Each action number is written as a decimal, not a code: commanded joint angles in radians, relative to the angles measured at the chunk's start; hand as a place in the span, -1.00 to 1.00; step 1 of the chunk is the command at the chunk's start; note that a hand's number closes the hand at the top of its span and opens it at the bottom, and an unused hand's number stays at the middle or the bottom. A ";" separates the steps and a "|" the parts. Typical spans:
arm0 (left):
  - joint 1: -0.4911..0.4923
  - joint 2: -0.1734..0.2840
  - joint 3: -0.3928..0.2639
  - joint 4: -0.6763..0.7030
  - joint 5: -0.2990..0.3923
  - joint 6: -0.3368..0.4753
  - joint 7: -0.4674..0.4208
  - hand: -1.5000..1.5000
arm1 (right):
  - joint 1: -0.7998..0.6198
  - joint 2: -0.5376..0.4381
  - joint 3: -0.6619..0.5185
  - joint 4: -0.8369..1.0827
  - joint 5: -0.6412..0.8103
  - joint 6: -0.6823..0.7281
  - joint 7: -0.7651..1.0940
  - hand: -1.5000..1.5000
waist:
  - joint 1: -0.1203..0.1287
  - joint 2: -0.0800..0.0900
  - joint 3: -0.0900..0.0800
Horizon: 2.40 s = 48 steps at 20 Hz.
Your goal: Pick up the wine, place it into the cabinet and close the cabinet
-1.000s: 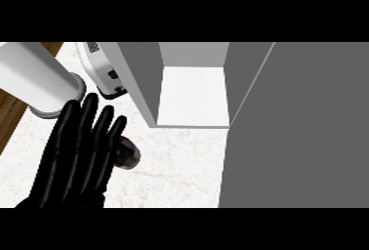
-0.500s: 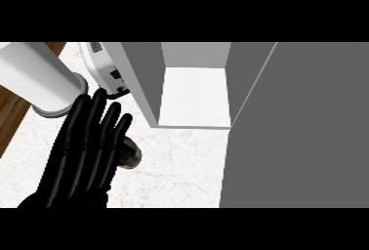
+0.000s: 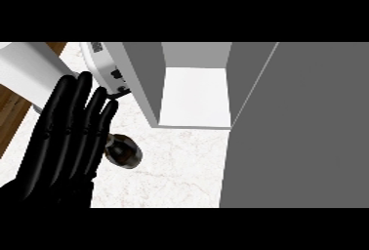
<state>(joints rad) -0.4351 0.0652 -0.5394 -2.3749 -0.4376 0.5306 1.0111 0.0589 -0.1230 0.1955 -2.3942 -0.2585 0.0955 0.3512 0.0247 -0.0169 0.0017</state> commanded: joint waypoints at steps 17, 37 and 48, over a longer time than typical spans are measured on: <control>-0.009 0.057 0.122 -0.199 -0.069 -0.109 0.132 -1.00 | 0.013 0.004 0.028 -0.090 0.087 -0.078 0.059 -1.00 | -0.020 0.011 -0.002; 0.297 0.019 0.226 0.176 0.147 -0.064 -0.392 -1.00 | 0.055 -0.044 -0.213 -0.093 -0.066 0.032 0.013 -1.00 | -0.034 0.018 -0.002; 0.491 0.038 0.369 0.386 0.338 -0.088 -0.804 -1.00 | 0.194 -0.023 -0.234 -0.113 -0.104 0.150 -0.074 -1.00 | -0.035 0.016 -0.002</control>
<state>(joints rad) 0.0049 0.0851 -0.2431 -2.0471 -0.1898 0.4734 0.3320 0.1637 -0.1421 -0.0002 -2.4126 -0.2216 0.1984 0.2798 -0.0085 -0.0005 -0.0007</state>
